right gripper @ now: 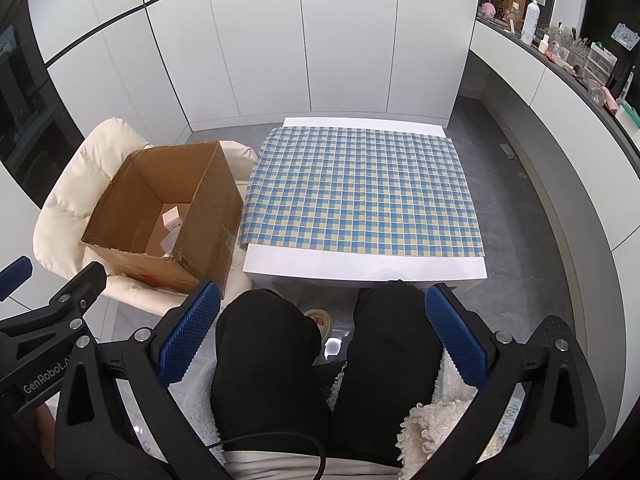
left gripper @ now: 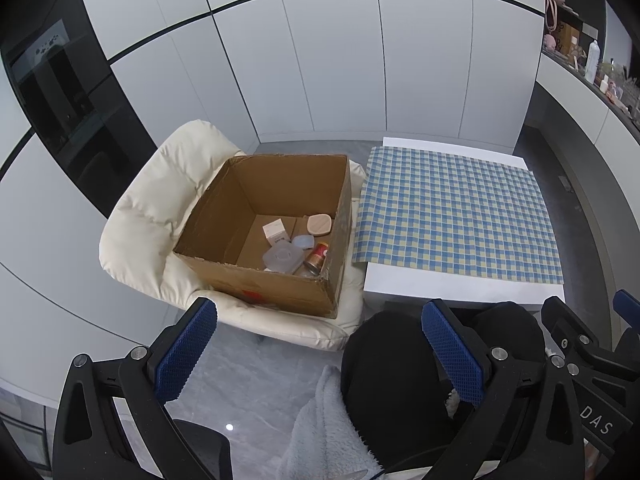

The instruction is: Organize objects

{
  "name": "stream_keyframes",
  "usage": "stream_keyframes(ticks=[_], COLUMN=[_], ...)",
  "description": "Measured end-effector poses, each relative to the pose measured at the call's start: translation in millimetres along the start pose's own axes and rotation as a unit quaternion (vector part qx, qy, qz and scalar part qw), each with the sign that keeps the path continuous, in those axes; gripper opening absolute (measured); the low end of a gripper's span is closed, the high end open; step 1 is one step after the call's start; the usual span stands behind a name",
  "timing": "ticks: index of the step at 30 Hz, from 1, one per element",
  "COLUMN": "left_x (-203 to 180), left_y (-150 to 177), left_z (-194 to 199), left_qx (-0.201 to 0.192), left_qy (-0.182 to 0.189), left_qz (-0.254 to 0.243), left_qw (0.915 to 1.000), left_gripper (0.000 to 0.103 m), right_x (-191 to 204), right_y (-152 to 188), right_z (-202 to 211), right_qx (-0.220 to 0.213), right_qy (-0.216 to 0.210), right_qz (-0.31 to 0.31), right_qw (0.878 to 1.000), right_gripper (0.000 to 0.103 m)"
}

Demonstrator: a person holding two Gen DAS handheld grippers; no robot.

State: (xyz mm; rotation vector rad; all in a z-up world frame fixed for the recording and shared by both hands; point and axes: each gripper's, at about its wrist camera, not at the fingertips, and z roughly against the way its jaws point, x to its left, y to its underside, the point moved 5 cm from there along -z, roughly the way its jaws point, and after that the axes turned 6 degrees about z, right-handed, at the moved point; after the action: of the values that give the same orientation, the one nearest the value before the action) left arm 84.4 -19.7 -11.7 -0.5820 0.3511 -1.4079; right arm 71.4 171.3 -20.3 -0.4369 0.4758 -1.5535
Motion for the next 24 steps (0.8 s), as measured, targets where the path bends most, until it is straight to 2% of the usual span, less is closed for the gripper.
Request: stream_keyframes(ticks=[24], left_x=[1.5], left_y=[-2.2], left_z=[2.0], left_qx=[-0.008], left_qy=[-0.002], left_qz=[0.003], left_qw=[1.0000], left_gripper=[0.102], right_x=[1.4], right_y=[0.2], right_z=[1.2], right_qx=[-0.001], right_qy=[0.000], right_qz=[0.008], right_qw=[1.000], right_gripper=[0.103])
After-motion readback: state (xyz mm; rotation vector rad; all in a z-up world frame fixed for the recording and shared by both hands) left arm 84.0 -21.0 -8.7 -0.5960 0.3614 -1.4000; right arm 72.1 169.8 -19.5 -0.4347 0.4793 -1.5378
